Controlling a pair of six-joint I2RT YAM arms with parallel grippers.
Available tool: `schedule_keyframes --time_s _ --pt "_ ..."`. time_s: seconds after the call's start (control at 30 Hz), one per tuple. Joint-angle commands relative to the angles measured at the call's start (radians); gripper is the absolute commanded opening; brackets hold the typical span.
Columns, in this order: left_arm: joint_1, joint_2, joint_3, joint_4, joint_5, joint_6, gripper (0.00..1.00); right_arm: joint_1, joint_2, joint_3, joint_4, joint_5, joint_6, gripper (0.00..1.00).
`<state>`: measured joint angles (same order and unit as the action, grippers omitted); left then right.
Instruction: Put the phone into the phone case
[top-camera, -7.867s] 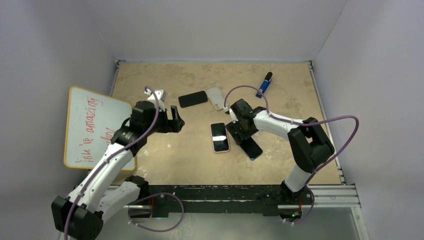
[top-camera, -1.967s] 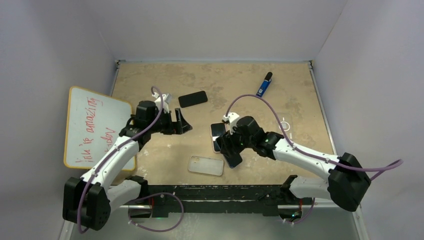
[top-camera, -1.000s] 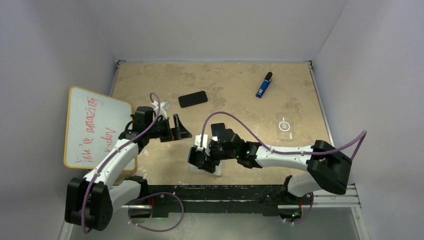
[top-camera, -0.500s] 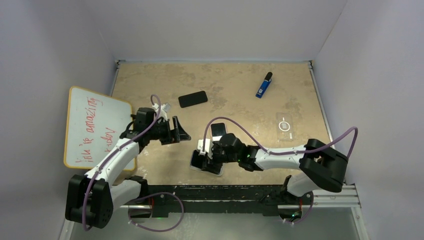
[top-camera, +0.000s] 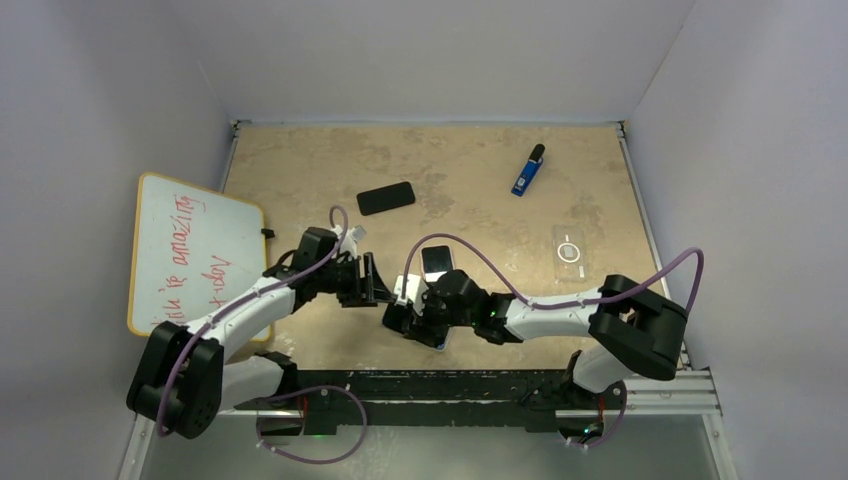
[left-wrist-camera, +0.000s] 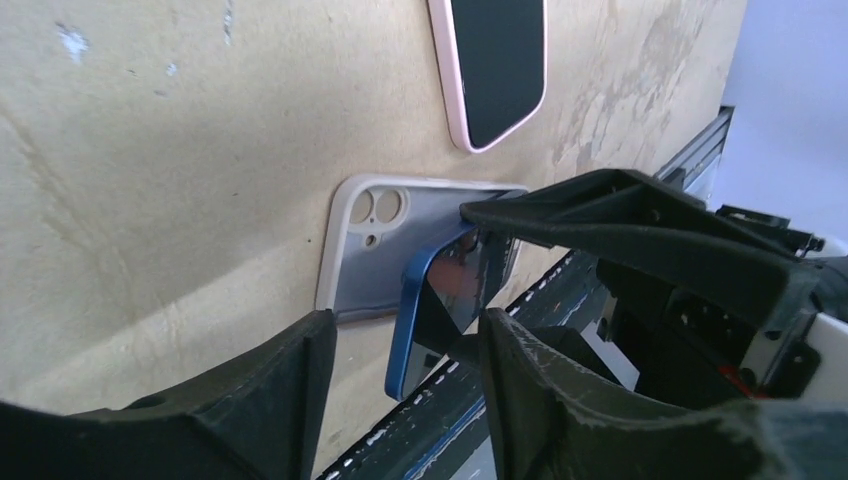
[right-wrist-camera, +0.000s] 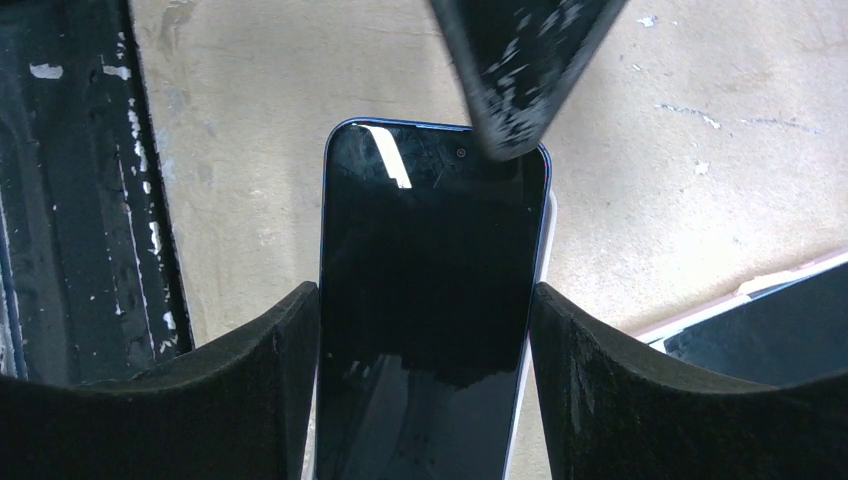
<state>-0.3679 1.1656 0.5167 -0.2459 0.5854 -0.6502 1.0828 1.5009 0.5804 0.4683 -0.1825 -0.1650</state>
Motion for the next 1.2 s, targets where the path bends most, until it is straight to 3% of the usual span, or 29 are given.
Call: schedule_keyframes --time_s 0.0,0.17,0.33,0.7,1.03,1.17 --pt "-0.038 0.028 -0.022 0.092 -0.028 -0.035 0.53 -0.001 -0.013 -0.014 0.013 0.1 0.028 0.52" --pt "-0.038 0.062 0.022 0.013 -0.102 0.056 0.43 -0.001 -0.031 -0.024 0.027 0.102 0.069 0.61" --pt "-0.039 0.082 0.02 0.045 -0.068 0.077 0.32 -0.001 -0.018 -0.003 0.001 0.095 0.133 0.69" --pt "-0.043 0.108 -0.013 0.12 -0.061 0.045 0.31 -0.001 -0.121 -0.039 -0.016 0.135 0.328 0.88" --pt "-0.071 0.134 0.022 0.096 -0.102 0.049 0.32 -0.01 -0.292 0.009 -0.434 0.273 0.701 0.81" --pt "-0.123 0.092 0.04 0.033 -0.205 0.053 0.45 -0.053 -0.303 0.019 -0.545 0.209 0.726 0.77"
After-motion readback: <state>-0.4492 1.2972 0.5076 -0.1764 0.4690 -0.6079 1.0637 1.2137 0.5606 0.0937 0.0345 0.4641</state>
